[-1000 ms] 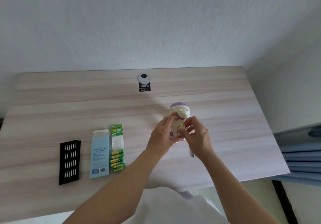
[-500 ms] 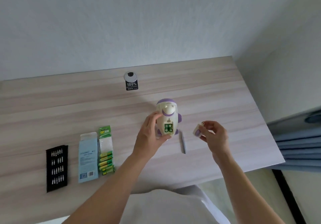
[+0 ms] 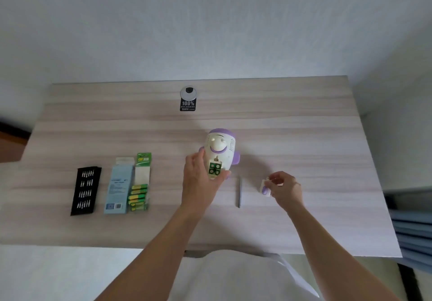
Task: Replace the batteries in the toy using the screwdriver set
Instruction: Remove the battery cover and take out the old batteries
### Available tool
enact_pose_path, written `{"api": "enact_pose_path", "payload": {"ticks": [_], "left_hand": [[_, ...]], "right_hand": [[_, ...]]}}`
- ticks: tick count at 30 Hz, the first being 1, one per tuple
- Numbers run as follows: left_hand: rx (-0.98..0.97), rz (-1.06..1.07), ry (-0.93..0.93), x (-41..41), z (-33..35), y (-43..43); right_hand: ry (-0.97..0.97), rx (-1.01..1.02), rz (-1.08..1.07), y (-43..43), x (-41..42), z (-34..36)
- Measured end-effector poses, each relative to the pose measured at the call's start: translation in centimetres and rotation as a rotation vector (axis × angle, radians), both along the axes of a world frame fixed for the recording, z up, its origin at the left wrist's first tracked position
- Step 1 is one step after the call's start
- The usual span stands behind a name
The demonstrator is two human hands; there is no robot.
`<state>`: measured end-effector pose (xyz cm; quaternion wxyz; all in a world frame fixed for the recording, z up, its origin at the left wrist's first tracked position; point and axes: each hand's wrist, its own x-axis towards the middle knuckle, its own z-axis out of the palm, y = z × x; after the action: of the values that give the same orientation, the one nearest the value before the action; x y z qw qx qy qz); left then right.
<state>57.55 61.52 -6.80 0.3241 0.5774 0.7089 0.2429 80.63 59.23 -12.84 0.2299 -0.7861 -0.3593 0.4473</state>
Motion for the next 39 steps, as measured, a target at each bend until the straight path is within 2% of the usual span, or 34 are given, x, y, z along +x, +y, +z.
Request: {"api": "enact_pose_path", "payload": {"ticks": [8,11,14,18,22,24,26,28,29,31,36,39], "left_hand": [[-0.097,0.07,0.186,1.9,0.6,1.2],[-0.129,0.084,0.203,2.4,0.9,1.6],[-0.15,0.112,0.172,2.6,1.1,1.9],[-0.141,0.143,0.084,2.4,2.5,2.3],[-0.083,0.185,-0.137,1.9,5.3,3.0],[-0.056,0.168,-0.262,1.9,7.6,3.2],[-0.021,0.135,-0.36,2.0,9.7,3.1],[0.0,0.105,-0.433,2.0,11.3,2.7],[0.013,0.091,-0.46,1.9,11.8,2.6],[0.037,0.073,-0.504,1.7,12.3,2.5],[0.024,0.031,-0.583,0.4,12.9,2.7],[-0.09,0.058,-0.797,-0.4,12.7,2.9]], "right_hand": [[-0.138,-0.03,0.025,-0.9,1.9,0.0],[-0.275,0.06,0.053,-1.4,1.7,0.7],[-0.272,0.18,0.036,-1.8,0.3,1.7],[-0.042,0.191,0.001,-1.6,-2.9,3.8],[0.235,0.102,-0.174,-1.0,-6.5,6.2],[0.478,0.058,-0.286,-0.7,-8.2,7.9],[0.828,0.045,-0.393,-0.2,-9.5,9.5],[1.126,0.089,-0.451,0.3,-10.6,10.9],[1.215,0.135,-0.474,0.7,-11.1,11.5],[1.284,0.238,-0.535,1.2,-11.9,12.6],[1.266,0.414,-0.632,1.5,-13.5,14.5],[1.168,0.482,-0.678,1.6,-13.8,15.4]]}}
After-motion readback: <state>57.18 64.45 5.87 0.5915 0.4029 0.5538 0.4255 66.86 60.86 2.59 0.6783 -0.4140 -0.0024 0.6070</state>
